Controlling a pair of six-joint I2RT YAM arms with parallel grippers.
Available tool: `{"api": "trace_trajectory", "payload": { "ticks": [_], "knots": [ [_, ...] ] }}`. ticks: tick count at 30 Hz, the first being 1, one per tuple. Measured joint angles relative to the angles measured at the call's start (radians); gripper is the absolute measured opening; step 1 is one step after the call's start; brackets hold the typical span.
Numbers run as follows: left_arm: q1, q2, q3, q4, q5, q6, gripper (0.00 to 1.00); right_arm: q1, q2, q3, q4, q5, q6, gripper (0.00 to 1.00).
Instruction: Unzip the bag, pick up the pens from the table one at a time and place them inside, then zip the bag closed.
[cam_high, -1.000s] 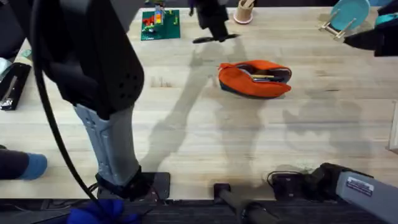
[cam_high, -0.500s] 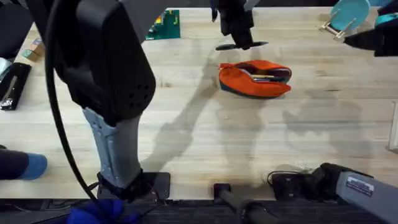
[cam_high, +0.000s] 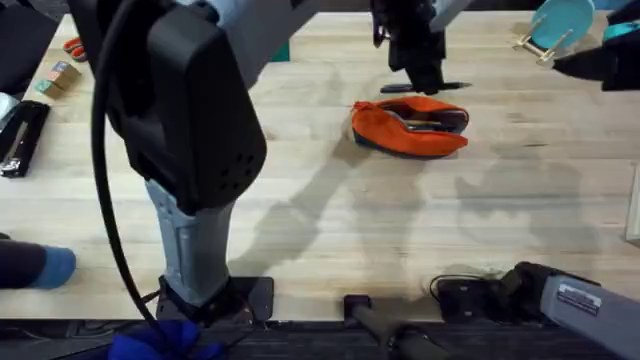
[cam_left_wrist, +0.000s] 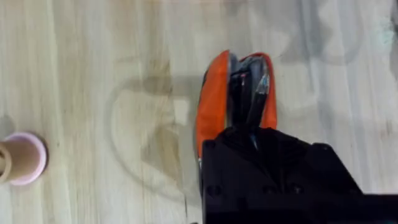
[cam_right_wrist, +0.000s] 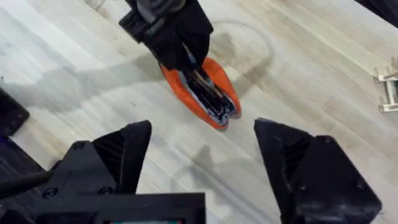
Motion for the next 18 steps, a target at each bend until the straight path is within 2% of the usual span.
{"api": "trace_trajectory", "payload": {
  "ticks": [6, 18],
  "knots": [
    [-0.028, 0.0, 0.0, 0.0, 0.004, 0.0, 0.041, 0.0, 0.0, 0.0, 0.0, 0.0, 0.0, 0.998],
    [-0.032, 0.043, 0.004, 0.011, 0.004, 0.0, 0.041, 0.0, 0.0, 0.0, 0.0, 0.0, 0.0, 0.997]
  ]
}}
